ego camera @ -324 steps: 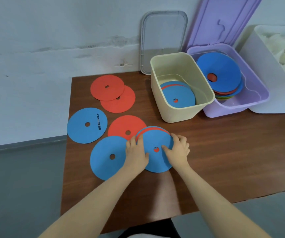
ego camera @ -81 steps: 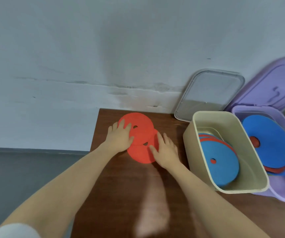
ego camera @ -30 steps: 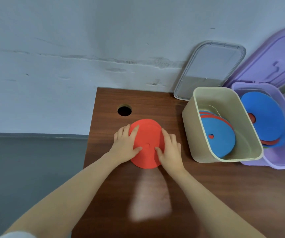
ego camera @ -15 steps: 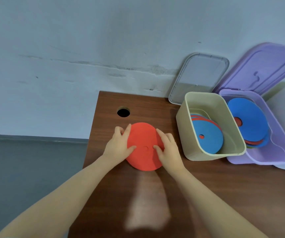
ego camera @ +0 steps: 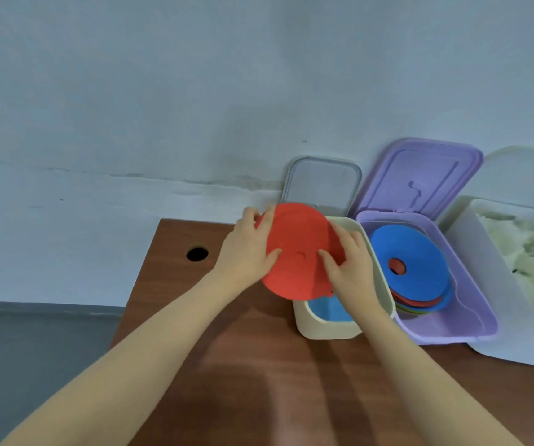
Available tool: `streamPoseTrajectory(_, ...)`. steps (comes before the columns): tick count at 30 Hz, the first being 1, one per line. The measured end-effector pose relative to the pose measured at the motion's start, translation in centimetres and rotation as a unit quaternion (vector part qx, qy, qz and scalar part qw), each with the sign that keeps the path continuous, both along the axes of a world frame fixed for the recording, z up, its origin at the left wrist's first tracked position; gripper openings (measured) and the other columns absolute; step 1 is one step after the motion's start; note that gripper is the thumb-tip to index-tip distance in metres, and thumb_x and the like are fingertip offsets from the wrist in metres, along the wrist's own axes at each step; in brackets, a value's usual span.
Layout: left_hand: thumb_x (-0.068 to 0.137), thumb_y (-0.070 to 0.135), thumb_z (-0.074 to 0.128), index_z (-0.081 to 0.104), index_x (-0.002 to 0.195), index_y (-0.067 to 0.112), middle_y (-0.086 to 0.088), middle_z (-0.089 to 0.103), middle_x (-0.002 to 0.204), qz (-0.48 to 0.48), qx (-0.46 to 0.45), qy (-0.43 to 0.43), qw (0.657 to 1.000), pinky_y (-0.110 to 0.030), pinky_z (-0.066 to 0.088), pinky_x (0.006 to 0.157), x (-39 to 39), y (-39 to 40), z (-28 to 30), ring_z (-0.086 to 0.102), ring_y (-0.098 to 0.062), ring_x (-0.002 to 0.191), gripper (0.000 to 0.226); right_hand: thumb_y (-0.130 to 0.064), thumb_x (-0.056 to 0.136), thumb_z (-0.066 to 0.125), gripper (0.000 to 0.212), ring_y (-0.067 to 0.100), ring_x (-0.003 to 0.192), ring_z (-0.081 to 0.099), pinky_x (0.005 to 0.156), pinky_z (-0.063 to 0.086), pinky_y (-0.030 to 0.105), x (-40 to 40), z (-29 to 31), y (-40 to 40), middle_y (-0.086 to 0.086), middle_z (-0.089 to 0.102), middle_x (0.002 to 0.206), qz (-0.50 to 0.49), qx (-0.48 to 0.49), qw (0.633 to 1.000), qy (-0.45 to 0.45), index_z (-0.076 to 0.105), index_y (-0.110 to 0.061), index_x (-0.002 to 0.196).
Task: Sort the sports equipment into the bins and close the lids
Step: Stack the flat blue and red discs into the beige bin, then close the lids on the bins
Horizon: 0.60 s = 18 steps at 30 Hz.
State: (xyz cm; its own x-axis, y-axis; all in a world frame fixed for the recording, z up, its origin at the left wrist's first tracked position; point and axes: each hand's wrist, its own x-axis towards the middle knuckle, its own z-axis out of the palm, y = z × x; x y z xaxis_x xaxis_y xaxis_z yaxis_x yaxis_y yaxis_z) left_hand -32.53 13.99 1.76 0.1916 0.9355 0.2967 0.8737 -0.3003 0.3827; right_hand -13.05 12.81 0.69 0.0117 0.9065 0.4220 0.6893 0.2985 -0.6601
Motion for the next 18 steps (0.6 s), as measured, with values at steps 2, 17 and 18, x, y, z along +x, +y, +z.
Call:
streamPoseTrajectory(2,0.082,0.033,0.064,0.020,0.147,0.013,-0.016,0.033,0.128,0.004,0.005,0.014,1.000,-0.040,0.047,0.078,2.9,0.7,0.6,0.046,-0.032,0.110,0.081,-0.006,0.081,0.063,0.052,0.017,0.101,0.049,0.087,0.038,0.026,2.7,0.4,0.7,0.000,0.051,0.115,0.000,0.018,1.000,-0.018,0.050,-0.016,0.130)
streamPoseTrajectory(17,0.087,0.043,0.053,0.018,0.146,0.019,-0.013,0.024,0.144,0.084,-0.165,0.143,0.972,-0.040,0.032,0.099,13.1,3.0,-4.5,0.032,-0.033,0.123,0.073,-0.038,0.090,0.049,0.046,0.030,0.107,0.040,0.092,0.031,0.041,13.5,-4.7,3.7,0.007,0.040,0.124,-0.003,-0.180,0.950,-0.256,0.040,-0.030,0.135)
streamPoseTrajectory(18,0.088,0.043,0.051,0.020,0.145,0.019,-0.012,0.025,0.144,0.083,-0.157,0.144,0.974,-0.039,0.032,0.100,13.0,3.0,-4.7,0.032,-0.032,0.124,0.069,-0.037,0.091,0.048,0.046,0.030,0.108,0.040,0.093,0.030,0.042,13.7,-4.7,3.8,0.007,0.039,0.125,0.005,-0.182,0.949,-0.256,0.038,-0.031,0.136)
